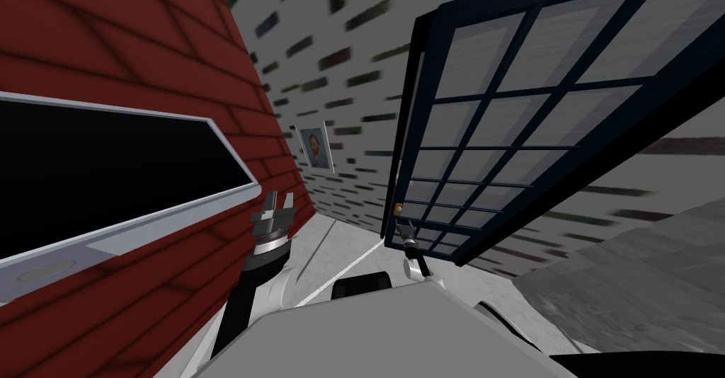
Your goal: Pull the door open
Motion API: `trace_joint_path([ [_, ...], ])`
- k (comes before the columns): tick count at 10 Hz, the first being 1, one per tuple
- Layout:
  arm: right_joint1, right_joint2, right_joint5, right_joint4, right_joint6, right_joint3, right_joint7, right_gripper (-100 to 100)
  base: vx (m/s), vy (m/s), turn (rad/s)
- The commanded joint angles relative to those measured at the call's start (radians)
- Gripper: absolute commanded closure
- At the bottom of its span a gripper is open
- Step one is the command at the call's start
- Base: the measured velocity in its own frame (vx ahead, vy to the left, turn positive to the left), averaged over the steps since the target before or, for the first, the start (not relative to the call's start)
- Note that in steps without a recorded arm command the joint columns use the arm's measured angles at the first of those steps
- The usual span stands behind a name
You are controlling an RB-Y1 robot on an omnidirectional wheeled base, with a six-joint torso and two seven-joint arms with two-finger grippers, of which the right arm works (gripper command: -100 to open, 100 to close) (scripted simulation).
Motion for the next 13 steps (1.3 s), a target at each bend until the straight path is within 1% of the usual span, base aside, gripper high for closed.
trace_joint_path([
  [1, -0.001, 0.003, -0.016, -0.002, 0.001, 0.006, -0.039, -100, -0.068, -0.022, 0.028],
  [6, -0.005, 0.009, -0.055, -0.010, 0.004, 0.020, -0.121, -100, -0.060, -0.012, 0.033],
  [7, -0.003, 0.009, -0.051, -0.011, 0.004, 0.018, -0.109, -100, -0.032, -0.002, 0.003],
  [8, 0.004, -0.007, -0.056, -0.006, -0.001, 0.015, -0.130, -100, 0.113, -0.001, 0.073],
  [9, 0.007, -0.014, -0.058, -0.004, -0.003, 0.014, -0.136, -100, 0.187, 0.004, 0.084],
  [13, 0.034, -0.072, -0.073, 0.016, -0.023, 0.003, -0.199, -100, 0.206, -0.016, 0.098],
])
